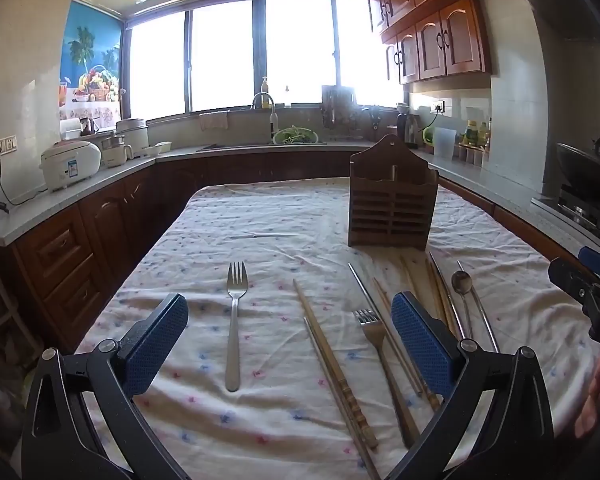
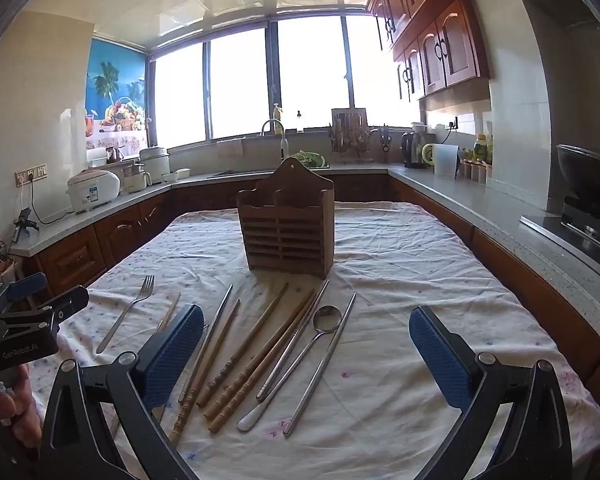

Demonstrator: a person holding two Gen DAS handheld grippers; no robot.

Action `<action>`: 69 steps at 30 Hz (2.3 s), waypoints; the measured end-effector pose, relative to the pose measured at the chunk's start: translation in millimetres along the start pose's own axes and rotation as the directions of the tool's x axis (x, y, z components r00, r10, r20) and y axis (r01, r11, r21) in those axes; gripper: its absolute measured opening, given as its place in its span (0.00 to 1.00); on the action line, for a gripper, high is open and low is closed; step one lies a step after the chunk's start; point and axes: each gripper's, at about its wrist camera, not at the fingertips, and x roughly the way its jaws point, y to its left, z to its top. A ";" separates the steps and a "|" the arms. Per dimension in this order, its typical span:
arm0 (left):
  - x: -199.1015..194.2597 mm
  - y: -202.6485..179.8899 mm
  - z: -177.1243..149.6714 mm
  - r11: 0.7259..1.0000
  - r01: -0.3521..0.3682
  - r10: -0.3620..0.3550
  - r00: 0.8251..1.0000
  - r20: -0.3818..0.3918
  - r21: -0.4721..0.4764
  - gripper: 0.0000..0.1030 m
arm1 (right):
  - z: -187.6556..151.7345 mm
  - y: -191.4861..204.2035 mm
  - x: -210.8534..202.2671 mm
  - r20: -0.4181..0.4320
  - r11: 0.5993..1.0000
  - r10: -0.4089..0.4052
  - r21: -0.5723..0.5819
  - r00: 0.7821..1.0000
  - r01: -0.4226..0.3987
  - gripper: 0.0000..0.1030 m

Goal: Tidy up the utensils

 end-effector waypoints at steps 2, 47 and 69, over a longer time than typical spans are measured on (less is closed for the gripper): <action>-0.1 0.3 0.7 1.000 -0.002 0.002 1.000 0.002 0.000 1.00 | 0.4 -1.1 -0.3 0.000 1.000 0.001 0.001 1.000 -0.001 1.00; 42.5 18.8 11.5 0.993 0.042 -0.058 0.988 -0.146 -0.112 1.00 | 11.8 -18.1 23.2 -0.057 0.996 0.049 0.076 0.997 -0.045 1.00; 182.8 -22.0 48.6 0.980 0.181 -0.201 0.866 -0.458 -0.087 0.66 | 38.9 -59.4 165.1 -0.316 0.964 0.159 0.256 0.935 -0.077 0.40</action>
